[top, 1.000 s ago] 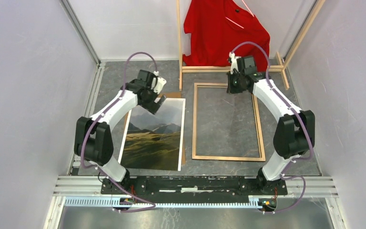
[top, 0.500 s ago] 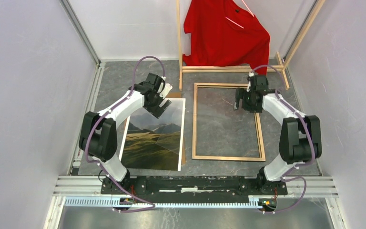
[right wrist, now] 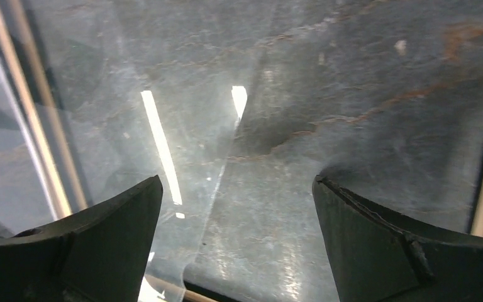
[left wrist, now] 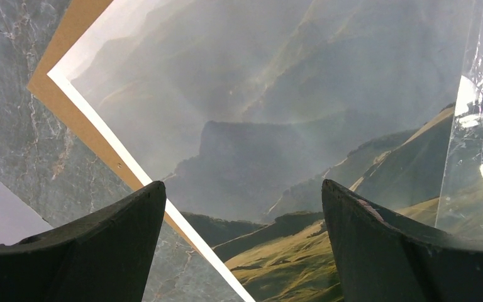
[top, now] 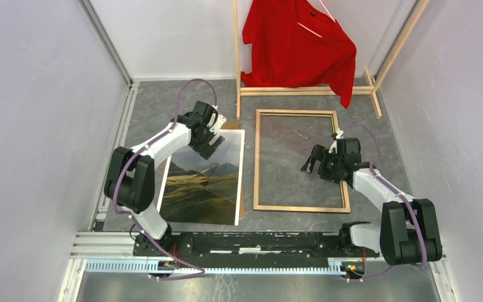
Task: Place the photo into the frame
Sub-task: Place the photo frame item in the photo frame.
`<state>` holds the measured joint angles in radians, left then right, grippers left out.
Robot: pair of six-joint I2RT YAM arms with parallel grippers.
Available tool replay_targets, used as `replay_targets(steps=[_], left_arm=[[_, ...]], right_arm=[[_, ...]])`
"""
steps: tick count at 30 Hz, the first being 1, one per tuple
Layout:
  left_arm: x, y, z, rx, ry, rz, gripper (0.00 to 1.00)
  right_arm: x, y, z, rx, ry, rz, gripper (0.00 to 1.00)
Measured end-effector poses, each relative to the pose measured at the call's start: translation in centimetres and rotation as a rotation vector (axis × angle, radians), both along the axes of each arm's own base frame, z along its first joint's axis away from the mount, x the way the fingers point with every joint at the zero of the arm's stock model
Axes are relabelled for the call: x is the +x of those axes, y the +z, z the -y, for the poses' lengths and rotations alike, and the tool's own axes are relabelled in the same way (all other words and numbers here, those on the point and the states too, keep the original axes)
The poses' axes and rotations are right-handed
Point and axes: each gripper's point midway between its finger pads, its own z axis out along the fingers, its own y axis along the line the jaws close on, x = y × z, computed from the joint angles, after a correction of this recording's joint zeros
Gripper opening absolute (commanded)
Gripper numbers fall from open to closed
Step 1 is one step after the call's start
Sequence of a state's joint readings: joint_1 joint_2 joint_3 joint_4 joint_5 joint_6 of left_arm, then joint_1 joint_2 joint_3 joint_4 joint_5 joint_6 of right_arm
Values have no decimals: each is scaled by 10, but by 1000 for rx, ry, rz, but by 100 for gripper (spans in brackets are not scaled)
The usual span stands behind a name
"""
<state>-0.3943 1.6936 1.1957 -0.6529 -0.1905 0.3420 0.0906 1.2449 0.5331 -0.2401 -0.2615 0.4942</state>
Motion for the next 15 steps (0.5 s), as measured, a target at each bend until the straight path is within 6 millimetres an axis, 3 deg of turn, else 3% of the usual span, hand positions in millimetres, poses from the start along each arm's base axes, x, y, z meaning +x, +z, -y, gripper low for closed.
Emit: replay_targets(steps=[6, 15], left_arm=[[0, -5, -1, 6, 2, -6, 100], [4, -6, -1, 14, 7, 7, 100]], right_arm=[[0, 5, -21, 110, 20, 49, 98], [-17, 7, -51, 231, 20, 53, 92]])
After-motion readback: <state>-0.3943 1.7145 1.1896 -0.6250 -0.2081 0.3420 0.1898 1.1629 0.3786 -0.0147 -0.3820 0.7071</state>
